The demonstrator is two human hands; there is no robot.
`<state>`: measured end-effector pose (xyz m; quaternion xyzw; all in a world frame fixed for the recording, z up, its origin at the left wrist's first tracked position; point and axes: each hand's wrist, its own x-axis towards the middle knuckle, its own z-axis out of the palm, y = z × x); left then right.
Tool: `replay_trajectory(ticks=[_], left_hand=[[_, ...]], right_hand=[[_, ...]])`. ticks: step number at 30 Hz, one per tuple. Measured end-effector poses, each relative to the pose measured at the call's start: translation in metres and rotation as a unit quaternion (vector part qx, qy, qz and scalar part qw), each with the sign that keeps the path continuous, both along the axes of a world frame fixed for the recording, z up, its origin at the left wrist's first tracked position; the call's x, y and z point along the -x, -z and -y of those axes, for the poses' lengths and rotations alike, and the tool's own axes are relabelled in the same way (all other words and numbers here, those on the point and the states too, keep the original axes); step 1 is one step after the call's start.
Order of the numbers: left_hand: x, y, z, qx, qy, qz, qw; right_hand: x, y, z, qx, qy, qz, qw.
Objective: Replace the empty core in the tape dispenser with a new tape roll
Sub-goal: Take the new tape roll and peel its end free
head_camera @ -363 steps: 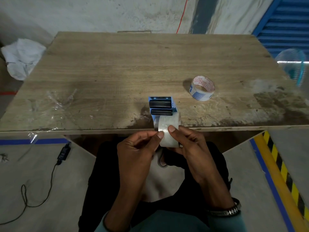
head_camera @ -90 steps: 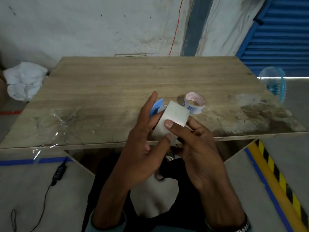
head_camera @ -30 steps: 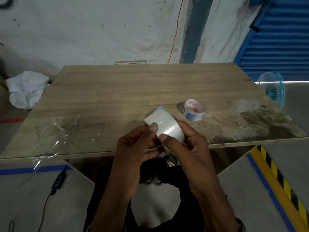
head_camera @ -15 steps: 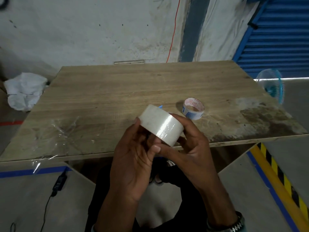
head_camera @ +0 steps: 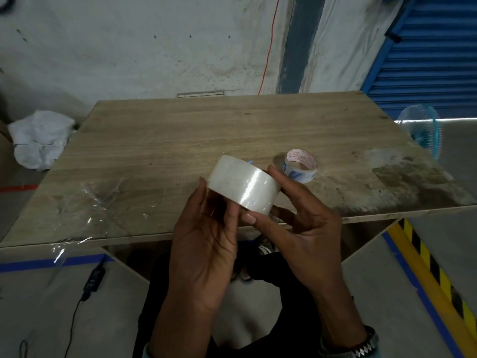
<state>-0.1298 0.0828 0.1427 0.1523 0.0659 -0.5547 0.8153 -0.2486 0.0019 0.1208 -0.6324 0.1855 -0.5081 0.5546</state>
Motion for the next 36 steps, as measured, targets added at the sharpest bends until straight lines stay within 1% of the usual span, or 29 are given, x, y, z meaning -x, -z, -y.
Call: replay_trajectory(ticks=[2,4,6,8,10,14,17,20,25,30,33,36], left_hand=[[-0.002,0.002,0.001,-0.009,-0.007,-0.007,1.0],[0.0,0.0,0.002,-0.022,-0.012,0.013,1.0],[0.005,-0.001,0.002,-0.042,-0.012,0.087,0.995],[0.01,-0.001,0.003,-0.077,-0.016,0.187,0.979],[0.016,-0.001,0.004,-0.083,-0.023,0.242,0.967],[0.024,-0.003,0.005,-0.079,-0.063,0.255,0.962],[0.027,-0.003,0.006,-0.086,-0.093,0.283,0.951],[0.027,-0.003,0.006,-0.101,-0.114,0.291,0.944],[0.026,-0.001,0.004,-0.107,-0.116,0.291,0.943],[0.026,0.001,0.005,-0.144,-0.117,0.304,0.935],[0.023,0.001,0.005,-0.169,-0.121,0.315,0.926],[0.02,0.0,0.003,-0.162,-0.117,0.316,0.928]], right_hand=[[0.0,0.001,0.0,0.007,-0.003,-0.005,1.0],[-0.001,0.002,-0.001,0.013,0.007,-0.011,1.0],[-0.002,0.002,-0.001,0.022,0.028,-0.027,0.999],[-0.004,0.003,-0.001,0.033,0.047,-0.046,0.997],[-0.005,0.005,-0.001,0.055,0.074,-0.064,0.994],[-0.006,0.012,-0.001,0.087,0.097,-0.081,0.988],[-0.006,0.011,-0.001,0.068,0.077,-0.074,0.992],[-0.004,0.01,-0.001,0.066,0.066,-0.074,0.993],[0.0,0.012,0.0,0.075,0.071,-0.066,0.993],[0.004,0.012,0.002,0.049,0.055,-0.051,0.996],[0.006,0.013,0.005,0.046,0.041,-0.059,0.996],[0.007,0.012,0.006,0.045,0.039,-0.057,0.997]])
